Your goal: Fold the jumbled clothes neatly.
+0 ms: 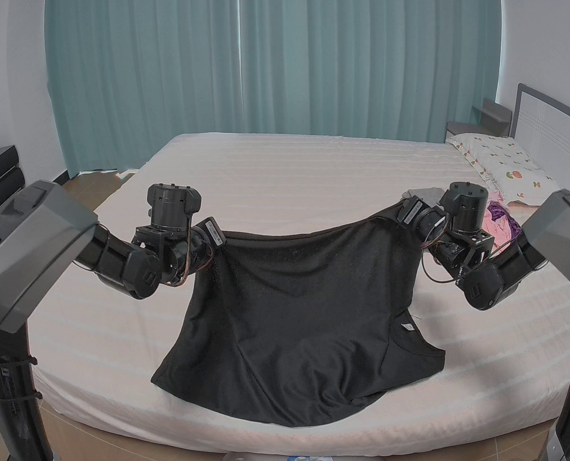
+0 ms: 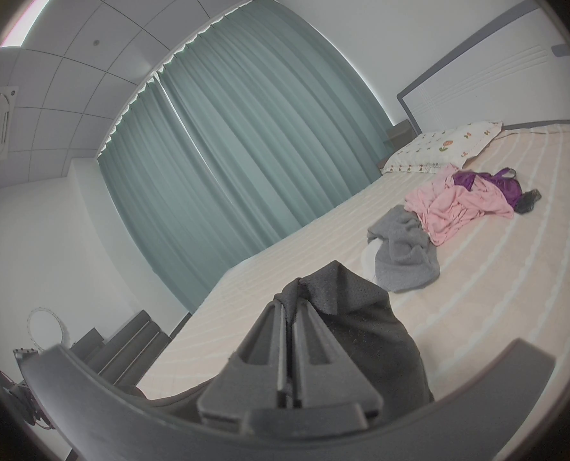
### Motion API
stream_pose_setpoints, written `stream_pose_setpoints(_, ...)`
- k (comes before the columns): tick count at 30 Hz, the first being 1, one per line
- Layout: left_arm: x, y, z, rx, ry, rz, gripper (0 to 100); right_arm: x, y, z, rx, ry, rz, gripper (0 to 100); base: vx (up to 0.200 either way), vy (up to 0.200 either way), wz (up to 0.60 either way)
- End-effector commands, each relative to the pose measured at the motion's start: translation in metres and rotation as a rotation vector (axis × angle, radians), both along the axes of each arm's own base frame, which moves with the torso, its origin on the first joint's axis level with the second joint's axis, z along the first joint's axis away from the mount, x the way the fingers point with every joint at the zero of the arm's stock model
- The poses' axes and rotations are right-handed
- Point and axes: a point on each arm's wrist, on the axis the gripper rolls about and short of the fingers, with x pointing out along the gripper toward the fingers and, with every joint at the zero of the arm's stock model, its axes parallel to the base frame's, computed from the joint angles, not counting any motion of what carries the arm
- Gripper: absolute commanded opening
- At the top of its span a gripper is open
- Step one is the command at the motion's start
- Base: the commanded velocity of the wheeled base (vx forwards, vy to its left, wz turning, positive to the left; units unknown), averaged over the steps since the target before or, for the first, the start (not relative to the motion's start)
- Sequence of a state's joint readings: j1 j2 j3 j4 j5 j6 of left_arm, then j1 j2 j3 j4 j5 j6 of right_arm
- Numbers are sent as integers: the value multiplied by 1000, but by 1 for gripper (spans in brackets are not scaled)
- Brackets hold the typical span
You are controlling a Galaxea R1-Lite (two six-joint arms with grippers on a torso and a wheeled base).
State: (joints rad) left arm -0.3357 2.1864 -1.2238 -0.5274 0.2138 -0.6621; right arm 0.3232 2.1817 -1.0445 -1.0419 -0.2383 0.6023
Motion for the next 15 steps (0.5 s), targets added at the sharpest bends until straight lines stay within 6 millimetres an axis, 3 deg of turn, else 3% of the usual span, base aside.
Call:
stream_pose_setpoints(1,23,1,-48,20,69,23,0,29,2,-54,-14,54,-21,0,0,0,0)
stream_pose_setpoints(4,34,2,-64,23,84,33,0,40,-1,-71,-21,71,-33,0,0,0,0)
stream_pose_setpoints(5,37,1,-68,24,87,34,100,42,-1,-76,-21,77,-35,100,0,0,0)
stream_pose_setpoints(11,54,4,-101,2,118,69,100,50,0,-120,-38,144,-29,100,0,0,0)
stream_pose_setpoints(15,59,11,-101,-1,102,126,100,62,-11,-103,22,36,-79,100,0,0,0)
